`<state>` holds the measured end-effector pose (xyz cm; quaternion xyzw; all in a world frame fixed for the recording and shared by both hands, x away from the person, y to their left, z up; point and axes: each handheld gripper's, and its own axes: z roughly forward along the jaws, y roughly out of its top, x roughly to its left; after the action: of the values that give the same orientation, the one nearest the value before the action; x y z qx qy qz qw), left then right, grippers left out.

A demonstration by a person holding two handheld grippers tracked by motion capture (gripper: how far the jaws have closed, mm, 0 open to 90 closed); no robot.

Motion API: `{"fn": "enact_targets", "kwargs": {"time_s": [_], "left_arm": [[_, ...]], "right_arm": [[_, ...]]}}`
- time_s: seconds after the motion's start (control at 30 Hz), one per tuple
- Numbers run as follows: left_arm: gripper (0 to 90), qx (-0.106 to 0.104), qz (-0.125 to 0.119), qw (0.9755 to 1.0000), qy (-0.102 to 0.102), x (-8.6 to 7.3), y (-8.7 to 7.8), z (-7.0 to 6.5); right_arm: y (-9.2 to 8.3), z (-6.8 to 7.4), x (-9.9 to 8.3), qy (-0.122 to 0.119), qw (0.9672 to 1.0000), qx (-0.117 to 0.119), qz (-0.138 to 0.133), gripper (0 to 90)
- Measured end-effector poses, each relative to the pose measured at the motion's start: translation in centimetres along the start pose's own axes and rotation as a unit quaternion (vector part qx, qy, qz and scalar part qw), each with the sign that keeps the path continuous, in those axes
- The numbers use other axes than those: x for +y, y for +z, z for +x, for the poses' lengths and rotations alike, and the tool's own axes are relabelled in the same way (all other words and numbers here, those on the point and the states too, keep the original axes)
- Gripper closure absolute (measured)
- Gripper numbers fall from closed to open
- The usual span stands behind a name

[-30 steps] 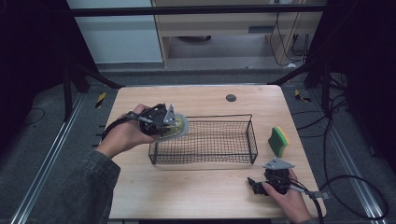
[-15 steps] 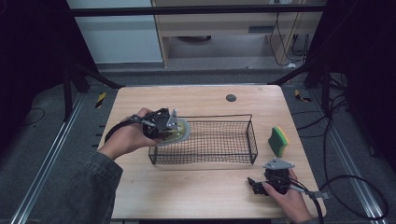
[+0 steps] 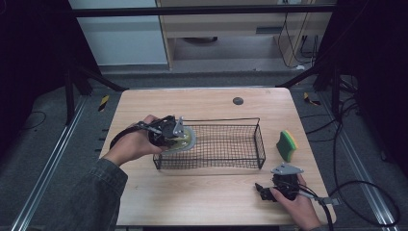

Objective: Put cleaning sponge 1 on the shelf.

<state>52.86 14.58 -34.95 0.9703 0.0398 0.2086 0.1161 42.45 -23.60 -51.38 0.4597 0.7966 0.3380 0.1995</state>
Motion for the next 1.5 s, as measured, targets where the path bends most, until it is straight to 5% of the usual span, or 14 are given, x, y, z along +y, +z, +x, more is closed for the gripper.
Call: {"fn": "enact_targets", "kwargs": {"time_s": [1.5], "left_arm": [[70.4, -0.036, 0.014, 0.9992, -0.001, -0.6, 2.9, -0.6]], "right_arm": [[0.0, 0.0, 0.0, -0.001, 1.0000, 0.000, 0.000, 0.7]]}}
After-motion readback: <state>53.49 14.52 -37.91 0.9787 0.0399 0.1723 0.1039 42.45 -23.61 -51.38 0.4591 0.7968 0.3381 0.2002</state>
